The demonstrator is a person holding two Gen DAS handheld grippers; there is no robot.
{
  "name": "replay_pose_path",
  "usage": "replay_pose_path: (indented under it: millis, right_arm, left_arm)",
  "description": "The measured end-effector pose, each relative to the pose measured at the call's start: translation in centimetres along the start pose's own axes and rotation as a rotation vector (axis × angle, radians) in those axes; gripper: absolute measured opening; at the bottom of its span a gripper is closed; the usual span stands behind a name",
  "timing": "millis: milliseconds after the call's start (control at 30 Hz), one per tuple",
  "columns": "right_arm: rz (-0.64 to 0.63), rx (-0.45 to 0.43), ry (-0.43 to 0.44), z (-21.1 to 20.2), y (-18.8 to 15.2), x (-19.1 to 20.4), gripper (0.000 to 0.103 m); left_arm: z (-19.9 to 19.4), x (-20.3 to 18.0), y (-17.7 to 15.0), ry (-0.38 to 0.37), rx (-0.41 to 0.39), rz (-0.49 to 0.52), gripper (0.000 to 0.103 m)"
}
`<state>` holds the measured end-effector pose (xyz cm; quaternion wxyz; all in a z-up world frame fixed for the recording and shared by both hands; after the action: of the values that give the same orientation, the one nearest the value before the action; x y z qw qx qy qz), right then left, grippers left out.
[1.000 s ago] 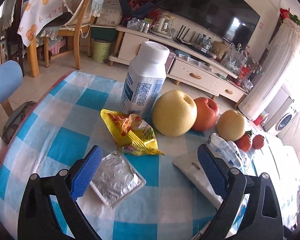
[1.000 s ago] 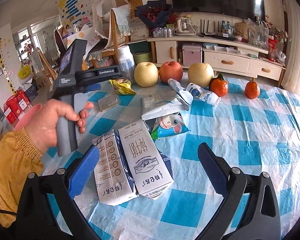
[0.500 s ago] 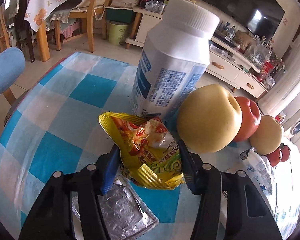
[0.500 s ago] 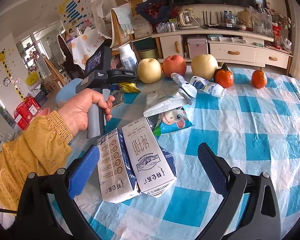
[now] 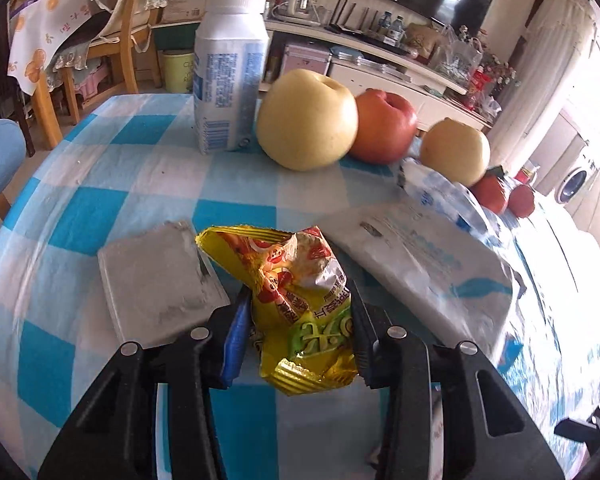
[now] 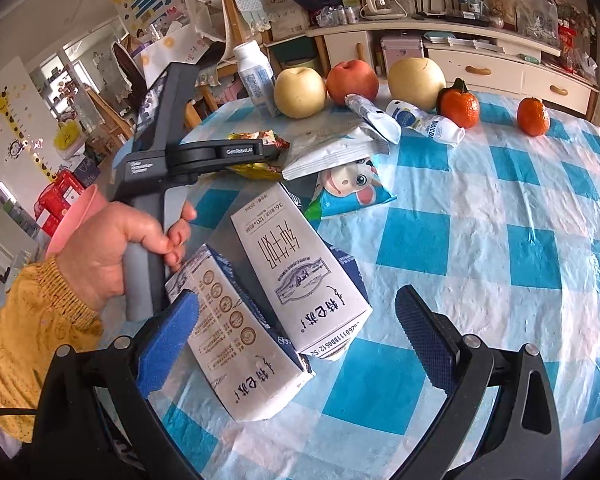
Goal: Collect trash
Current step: 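Grasp the yellow chip bag beside the white bottle with the left tool, then grasp the white milk carton with the right tool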
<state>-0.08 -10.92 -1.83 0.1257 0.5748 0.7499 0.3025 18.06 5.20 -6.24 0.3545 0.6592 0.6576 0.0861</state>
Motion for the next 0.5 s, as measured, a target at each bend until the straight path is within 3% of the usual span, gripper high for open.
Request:
replay_pose_path:
  millis: [267,500]
  right_arm:
    - [-0.026,0.03,-0.03,0.9,-1.2,-0.7,0.099]
    - [-0.113,0.036,-0.076,1.9,-1.6,-0.2,0.099]
  left_arm:
    - [-2.6,-4.3,-5.7,-0.097,0.051,0.037,0.044]
    - [-5.5,-3.3,-7.8,-0.107,0.022,0.0,0.043]
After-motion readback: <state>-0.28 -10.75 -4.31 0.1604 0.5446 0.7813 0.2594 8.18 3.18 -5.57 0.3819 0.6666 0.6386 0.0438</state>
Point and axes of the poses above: each gripper's, at about its wrist camera, not at the fingertips, and z roughly the way its jaws point, x to its left, y to its top, the point moved 10 cm from there along z, roughly the way its jaws point, and after that the axes turned 10 degrees about -y, right-handed, at the moved point
